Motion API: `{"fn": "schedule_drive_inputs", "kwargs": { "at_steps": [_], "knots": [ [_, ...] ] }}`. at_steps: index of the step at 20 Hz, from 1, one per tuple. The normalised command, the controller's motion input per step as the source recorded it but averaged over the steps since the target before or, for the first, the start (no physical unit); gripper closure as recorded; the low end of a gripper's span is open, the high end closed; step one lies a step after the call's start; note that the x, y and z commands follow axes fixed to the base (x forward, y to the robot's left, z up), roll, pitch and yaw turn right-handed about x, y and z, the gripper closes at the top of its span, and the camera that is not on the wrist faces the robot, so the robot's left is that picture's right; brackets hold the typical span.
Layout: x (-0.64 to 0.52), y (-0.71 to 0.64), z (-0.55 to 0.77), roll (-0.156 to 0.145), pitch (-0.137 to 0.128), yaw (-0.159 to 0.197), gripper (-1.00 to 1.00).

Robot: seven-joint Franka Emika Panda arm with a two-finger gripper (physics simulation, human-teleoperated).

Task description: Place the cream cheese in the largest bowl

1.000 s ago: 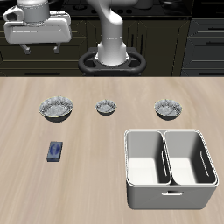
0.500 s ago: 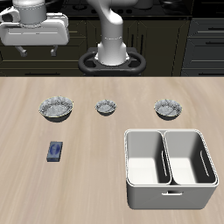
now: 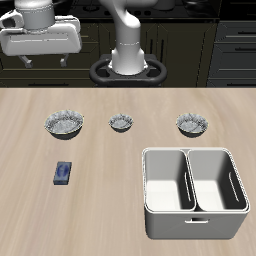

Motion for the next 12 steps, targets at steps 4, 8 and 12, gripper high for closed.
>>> {"fn": "schedule_drive_inputs", "kwargs": {
  "at_steps": [4, 8, 12],
  "knots": [
    [0.14, 0.11, 0.11, 0.018, -0.041, 0.025, -1.0],
    [0.16, 0.01, 0.11, 0.011, -0.039, 0.0, -1.0],
    [0.17, -0.14, 0.11, 0.004, -0.019, -0.022, -1.0]
  ]
}}
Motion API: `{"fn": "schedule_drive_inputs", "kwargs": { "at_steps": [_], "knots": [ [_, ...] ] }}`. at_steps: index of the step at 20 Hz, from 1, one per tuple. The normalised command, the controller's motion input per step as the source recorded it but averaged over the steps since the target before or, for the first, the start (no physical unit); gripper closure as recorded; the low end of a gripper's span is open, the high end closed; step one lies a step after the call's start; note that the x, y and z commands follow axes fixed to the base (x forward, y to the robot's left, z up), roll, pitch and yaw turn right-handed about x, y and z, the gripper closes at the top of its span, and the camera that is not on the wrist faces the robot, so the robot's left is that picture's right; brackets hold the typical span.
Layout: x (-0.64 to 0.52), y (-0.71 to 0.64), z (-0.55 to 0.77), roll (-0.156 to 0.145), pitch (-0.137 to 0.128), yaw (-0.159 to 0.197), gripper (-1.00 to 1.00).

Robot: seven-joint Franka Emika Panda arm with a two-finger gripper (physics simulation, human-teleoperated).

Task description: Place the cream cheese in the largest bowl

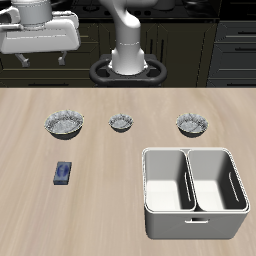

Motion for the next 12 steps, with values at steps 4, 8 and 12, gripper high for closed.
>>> {"fn": "schedule_drive_inputs", "kwargs": {
  "at_steps": [4, 8, 12],
  "knots": [
    [0.18, -0.12, 0.0, -0.024, 0.01, 0.0, -1.0],
    [0.12, -0.07, -0.02, 0.001, 0.002, 0.0, -1.0],
    [0.05, -0.06, -0.11, 0.003, 0.01, -0.012, -1.0]
  ]
}}
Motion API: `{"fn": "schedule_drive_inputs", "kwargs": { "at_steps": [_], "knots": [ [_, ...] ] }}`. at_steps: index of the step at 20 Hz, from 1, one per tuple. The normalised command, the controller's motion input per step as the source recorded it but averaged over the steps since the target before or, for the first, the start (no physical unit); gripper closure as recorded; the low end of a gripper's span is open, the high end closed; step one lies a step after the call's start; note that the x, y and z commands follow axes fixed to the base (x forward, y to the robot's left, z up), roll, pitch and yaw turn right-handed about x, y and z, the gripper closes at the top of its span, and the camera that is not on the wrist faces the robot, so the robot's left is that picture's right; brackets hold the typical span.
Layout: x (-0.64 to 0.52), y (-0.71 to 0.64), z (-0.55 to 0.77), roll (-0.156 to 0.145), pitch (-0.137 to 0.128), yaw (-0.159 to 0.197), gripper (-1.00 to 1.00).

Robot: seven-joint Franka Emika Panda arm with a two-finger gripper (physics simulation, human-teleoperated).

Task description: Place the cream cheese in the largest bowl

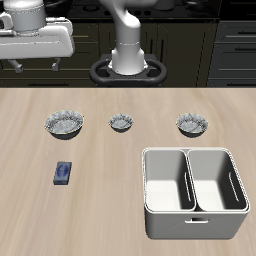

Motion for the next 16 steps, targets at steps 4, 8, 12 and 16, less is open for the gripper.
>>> {"fn": "schedule_drive_inputs", "kwargs": {
  "at_steps": [4, 8, 12, 16],
  "knots": [
    [0.01, -0.11, -0.22, -0.007, 0.023, -0.018, -1.0],
    [0.04, -0.12, -0.23, 0.008, 0.014, 0.009, -1.0],
    [0.02, -0.07, -0.23, -0.001, 0.016, -0.012, -1.0],
    [0.02, 0.01, -0.19, 0.008, 0.006, -0.001, -1.0]
  ]
}}
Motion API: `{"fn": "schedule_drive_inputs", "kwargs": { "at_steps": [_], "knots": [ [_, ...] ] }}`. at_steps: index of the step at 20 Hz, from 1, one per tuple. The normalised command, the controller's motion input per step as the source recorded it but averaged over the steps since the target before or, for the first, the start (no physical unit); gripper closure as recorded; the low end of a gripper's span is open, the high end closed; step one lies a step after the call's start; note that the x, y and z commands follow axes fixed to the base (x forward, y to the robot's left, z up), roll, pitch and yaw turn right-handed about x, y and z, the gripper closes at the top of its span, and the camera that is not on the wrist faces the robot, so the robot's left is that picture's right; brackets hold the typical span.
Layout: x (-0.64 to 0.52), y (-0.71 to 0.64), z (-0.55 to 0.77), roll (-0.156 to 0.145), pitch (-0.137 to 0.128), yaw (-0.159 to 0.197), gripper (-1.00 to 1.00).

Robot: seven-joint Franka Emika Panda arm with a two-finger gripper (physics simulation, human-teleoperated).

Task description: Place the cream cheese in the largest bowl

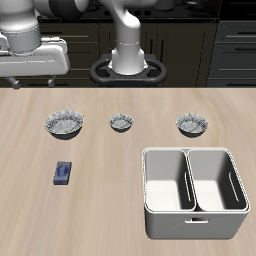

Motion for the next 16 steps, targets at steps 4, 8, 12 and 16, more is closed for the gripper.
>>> {"fn": "schedule_drive_inputs", "kwargs": {
  "at_steps": [4, 8, 12, 16],
  "knots": [
    [0.05, 0.0, -0.22, 0.021, 0.015, -0.004, -1.0],
    [0.09, -0.01, -0.22, -0.004, 0.026, -0.019, -1.0],
    [0.11, 0.06, -0.22, 0.009, 0.015, 0.013, -1.0],
    [0.11, 0.02, -0.17, -0.004, 0.016, -0.001, -1.0]
  ]
}}
